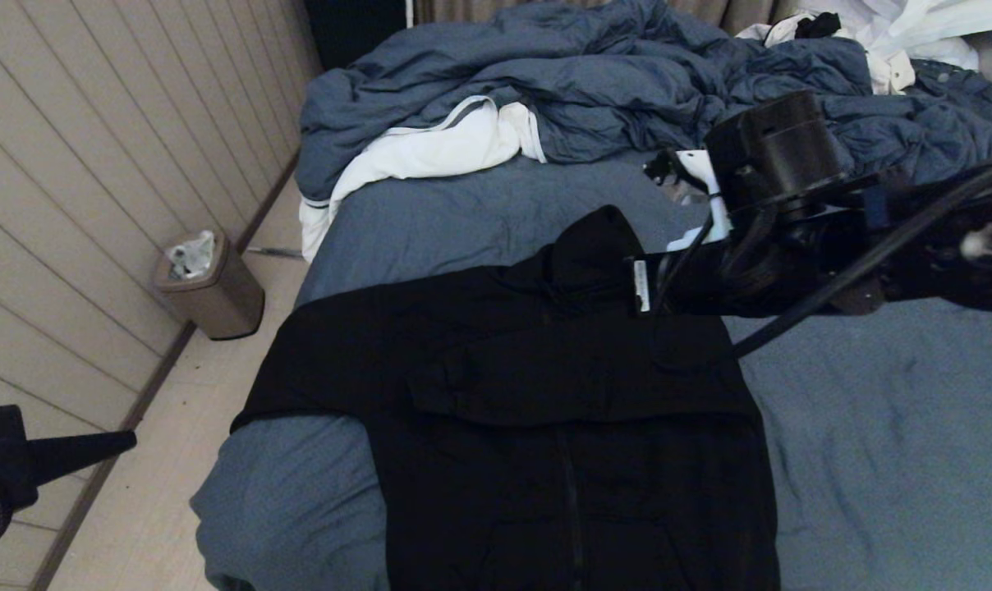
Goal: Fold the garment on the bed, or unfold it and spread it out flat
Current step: Fold the black sweatshirt
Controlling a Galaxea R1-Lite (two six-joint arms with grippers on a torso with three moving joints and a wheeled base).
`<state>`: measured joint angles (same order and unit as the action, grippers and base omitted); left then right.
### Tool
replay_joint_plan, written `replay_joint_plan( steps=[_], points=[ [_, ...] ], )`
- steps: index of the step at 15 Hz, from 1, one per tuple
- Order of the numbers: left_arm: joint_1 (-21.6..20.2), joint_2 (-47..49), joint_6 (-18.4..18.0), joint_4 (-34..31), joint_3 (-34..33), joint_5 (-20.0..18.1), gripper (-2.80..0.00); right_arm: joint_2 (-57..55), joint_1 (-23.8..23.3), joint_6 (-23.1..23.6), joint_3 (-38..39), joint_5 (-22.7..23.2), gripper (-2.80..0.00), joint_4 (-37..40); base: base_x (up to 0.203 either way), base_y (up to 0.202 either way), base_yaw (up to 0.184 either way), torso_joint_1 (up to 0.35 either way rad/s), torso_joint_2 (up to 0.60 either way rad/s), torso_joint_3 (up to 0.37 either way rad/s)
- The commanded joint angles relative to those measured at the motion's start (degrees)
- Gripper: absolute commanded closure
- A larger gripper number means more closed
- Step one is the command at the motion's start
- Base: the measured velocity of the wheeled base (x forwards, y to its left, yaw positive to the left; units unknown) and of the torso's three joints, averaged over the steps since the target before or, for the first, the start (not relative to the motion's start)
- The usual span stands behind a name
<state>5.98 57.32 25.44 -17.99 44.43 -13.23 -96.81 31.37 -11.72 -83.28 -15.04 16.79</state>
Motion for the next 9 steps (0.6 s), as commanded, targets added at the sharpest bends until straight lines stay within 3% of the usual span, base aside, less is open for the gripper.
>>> replay_joint_plan(
  steps=[1, 3, 5, 9],
  points=[
    [-5.7, 5.51, 0.14, 0.93, 0.16, -1.43, 0.0, 6.37, -1.8, -0.06, 1.56, -0.03, 0.0, 1.92, 0.0, 0.0, 0.0, 0.0, 0.0, 0.0],
    [-13.29, 9.44, -0.14, 2.75, 0.13, -7.27, 0.0, 10.87, -4.61, 0.47, 1.83, 0.07, 0.0, 5.95, 0.0, 0.0, 0.0, 0.0, 0.0, 0.0],
    [-17.29, 13.48, -0.55, 3.58, 0.12, -12.54, 0.0, 13.51, -7.72, 1.7, 1.5, 0.55, 0.0, 9.01, 0.0, 0.0, 0.0, 0.0, 0.0, 0.0],
    [-26.19, 21.85, -2.45, 10.64, -0.35, -15.59, 0.0, 14.28, -11.15, 2.84, -0.12, 0.54, 0.0, 11.77, 0.0, 0.0, 0.0, 0.0, 0.0, 0.0]
  ],
)
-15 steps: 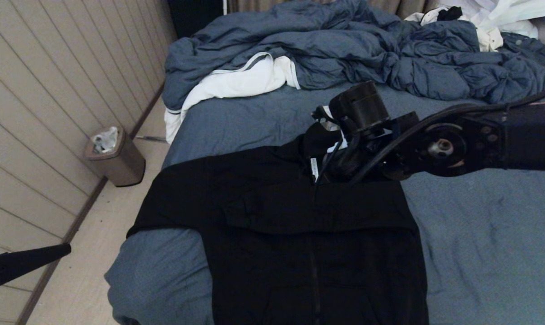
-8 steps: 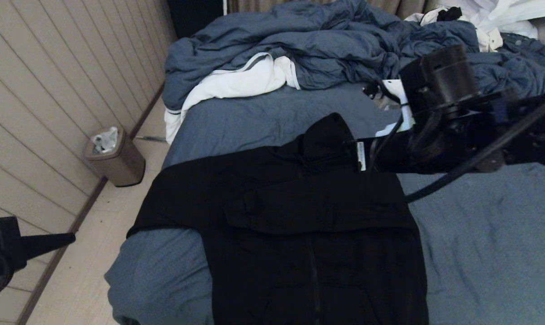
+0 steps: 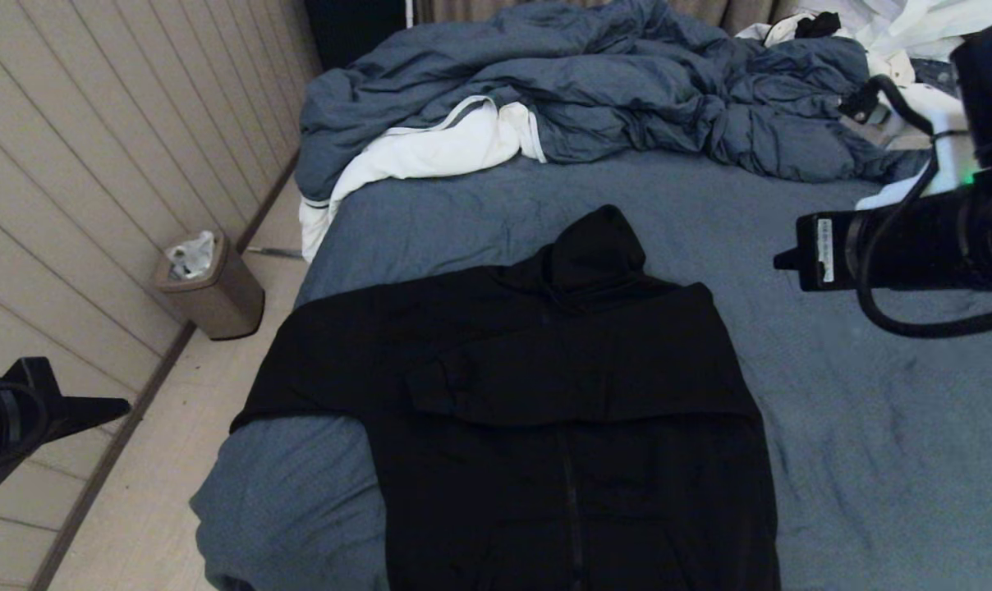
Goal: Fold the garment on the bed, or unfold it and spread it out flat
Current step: Fold the black sweatshirt
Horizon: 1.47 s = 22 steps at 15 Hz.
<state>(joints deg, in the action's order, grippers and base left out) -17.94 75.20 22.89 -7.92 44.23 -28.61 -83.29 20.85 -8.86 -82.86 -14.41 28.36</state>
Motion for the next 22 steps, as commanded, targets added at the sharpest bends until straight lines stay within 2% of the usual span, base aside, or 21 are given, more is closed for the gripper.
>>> replay_joint_plan(
  steps=[1, 3, 4, 8, 11, 12, 14, 16, 18, 20, 22],
  points=[
    [-5.33, 5.94, -0.92, 2.58, -0.05, -1.38, 0.0, 0.75, -0.64, -0.01, -1.55, -0.09, 0.0, 0.69, 0.0, 0.0, 0.0, 0.0, 0.0, 0.0],
    [-7.34, 9.96, -2.19, 4.48, 0.7, -5.14, 0.0, 0.3, -0.64, -0.09, -4.52, -0.09, 0.0, 2.94, 0.0, 0.0, 0.0, 0.0, 0.0, 0.0],
    [-7.46, 11.77, -2.31, 4.79, 1.0, -5.83, 0.0, -0.07, -0.55, -0.1, -5.25, -0.09, 0.0, 3.35, 0.0, 0.0, 0.0, 0.0, 0.0, 0.0],
    [-7.54, 21.38, -2.47, 9.78, 3.26, -6.91, 0.0, -0.98, -0.46, -0.01, -6.53, -0.18, 0.0, 3.28, 0.0, 0.0, 0.0, 0.0, 0.0, 0.0],
    [-7.37, 25.19, -3.68, 12.05, 4.56, -6.68, 0.0, -1.86, -1.2, -0.19, -6.44, 0.12, 0.0, 2.85, 0.0, 0.0, 0.0, 0.0, 0.0, 0.0],
    [-7.12, 27.0, -5.0, 12.21, 5.05, -6.44, -2.8, -2.05, -1.42, -0.19, -6.46, 0.27, 0.0, 2.76, 0.0, 0.0, 0.0, 0.0, 0.0, 0.0],
    [-6.5, 30.29, -6.58, 12.38, 6.12, -5.71, -2.8, -2.57, -1.79, -0.3, -6.93, 0.75, 0.0, 2.48, 0.0, 0.0, 0.0, 0.0, 0.0, 0.0],
    [-5.37, 33.8, -6.67, 12.64, 7.97, -4.62, -2.8, -3.32, -3.11, -0.58, -7.54, 0.92, 0.0, 1.71, 0.0, 0.0, 0.0, 0.0, 0.0, 0.0],
    [-2.87, 36.73, -6.19, 13.53, 9.86, -1.68, -2.8, -3.54, -4.08, -0.63, -7.58, 2.07, 0.0, 0.64, 0.0, 0.0, 0.0, 0.0, 0.0, 0.0],
    [1.26, 39.57, -4.09, 17.51, 10.69, 3.08, -2.8, -3.46, -4.41, -0.68, -7.67, 2.67, 0.0, 0.47, 0.0, 0.0, 0.0, 0.0, 0.0, 0.0],
    [3.71, 41.93, -0.84, 20.74, 12.52, 5.85, -2.8, -3.28, -5.48, -0.63, -8.01, 3.41, 0.0, 0.22, 0.0, 0.0, 0.0, 0.0, 0.0, 0.0]
  ],
)
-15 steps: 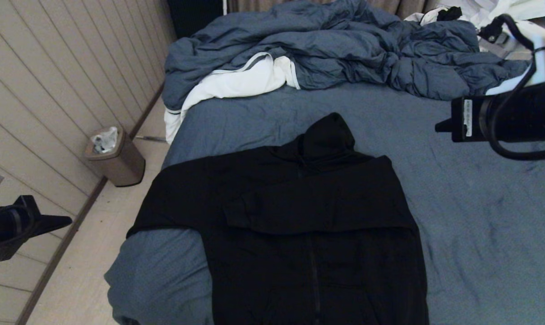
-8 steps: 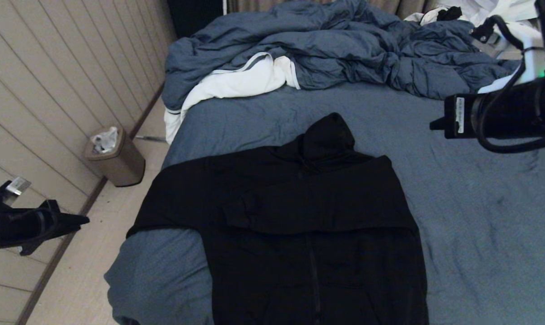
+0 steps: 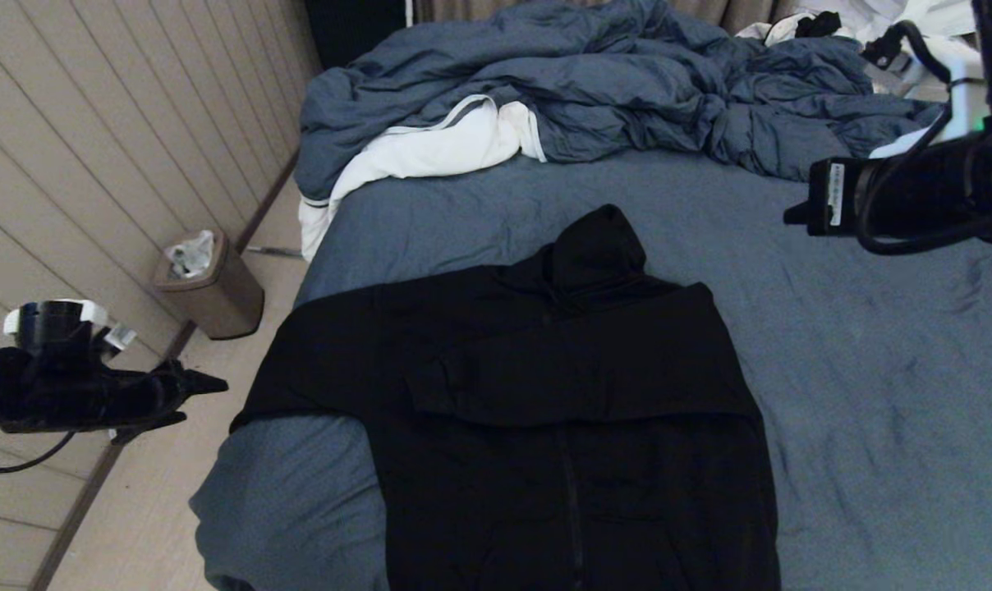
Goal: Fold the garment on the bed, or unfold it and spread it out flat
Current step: Fold the black sweatshirt
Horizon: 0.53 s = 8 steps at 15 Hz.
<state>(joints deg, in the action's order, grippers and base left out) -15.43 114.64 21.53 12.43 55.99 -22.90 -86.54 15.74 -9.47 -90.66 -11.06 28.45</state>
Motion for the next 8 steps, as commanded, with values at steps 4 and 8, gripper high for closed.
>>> replay_joint_plan(
  steps=[4, 8],
  points=[
    [2.54, 7.28, 2.92, 0.48, 4.74, 0.34, -2.8, -0.03, -1.91, 0.07, -0.66, 1.71, 0.0, 0.15, 0.0, 0.0, 0.0, 0.0, 0.0, 0.0],
    [5.15, 10.19, 4.39, 0.74, 6.11, 0.31, -2.8, -0.38, -2.02, -0.02, -0.31, 1.92, 0.0, 0.12, 0.0, 0.0, 0.0, 0.0, 0.0, 0.0]
  ],
)
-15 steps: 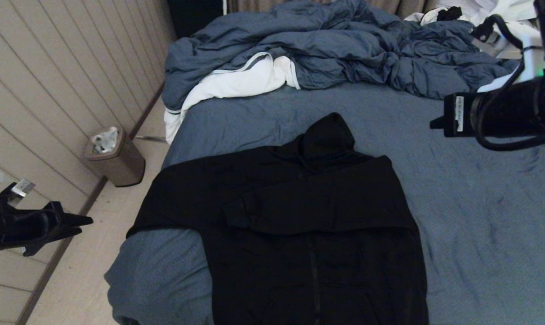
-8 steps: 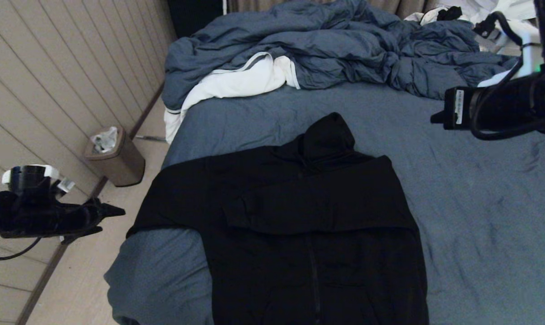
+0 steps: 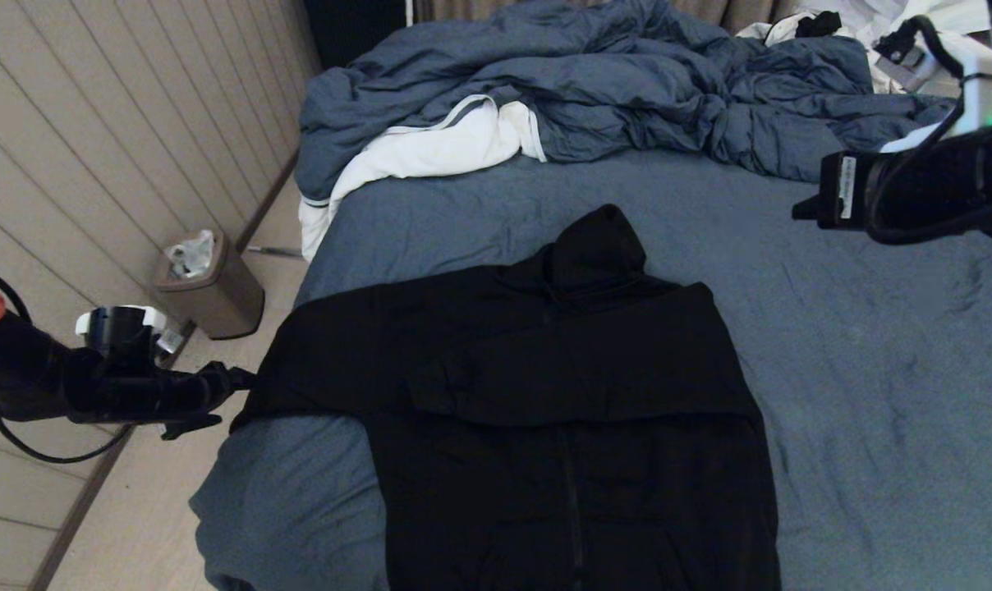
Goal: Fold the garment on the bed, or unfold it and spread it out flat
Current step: Fold the black sweatshirt
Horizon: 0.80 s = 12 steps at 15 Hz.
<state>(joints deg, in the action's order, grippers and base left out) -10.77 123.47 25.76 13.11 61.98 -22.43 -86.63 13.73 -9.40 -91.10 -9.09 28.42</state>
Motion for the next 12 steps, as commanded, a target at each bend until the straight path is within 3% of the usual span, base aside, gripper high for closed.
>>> replay_joint_plan(
  steps=[1, 5, 6, 9, 12],
  points=[
    [1.47, 2.33, 1.29, 0.22, 0.82, -0.11, -2.8, -0.42, -0.02, -0.13, 0.22, -0.01, 0.0, 0.15, 0.0, 0.0, 0.0, 0.0, 0.0, 0.0],
    [2.55, 4.13, 2.38, 0.34, 2.67, -0.22, -2.8, -0.76, -1.2, -0.01, 0.47, 2.31, 0.0, 0.15, 0.0, 0.0, 0.0, 0.0, 0.0, 0.0],
    [2.79, 4.22, 2.53, 0.34, 2.79, -0.25, 0.0, -0.84, -1.27, -0.09, 0.31, 2.59, 0.0, 0.15, 0.0, 0.0, 0.0, 0.0, 0.0, 0.0],
    [3.12, 3.58, 2.66, 0.35, 2.99, -0.5, 0.0, -1.28, -2.16, -0.01, 0.19, 3.41, 0.0, 0.15, 0.0, 0.0, 0.0, 0.0, 0.0, 0.0],
    [3.15, 1.64, 5.13, 0.34, 3.4, -1.13, 0.0, -1.43, -2.13, -0.01, -0.19, 3.52, 0.0, 0.06, 0.0, 0.0, 0.0, 0.0, 0.0, 0.0]
  ],
)
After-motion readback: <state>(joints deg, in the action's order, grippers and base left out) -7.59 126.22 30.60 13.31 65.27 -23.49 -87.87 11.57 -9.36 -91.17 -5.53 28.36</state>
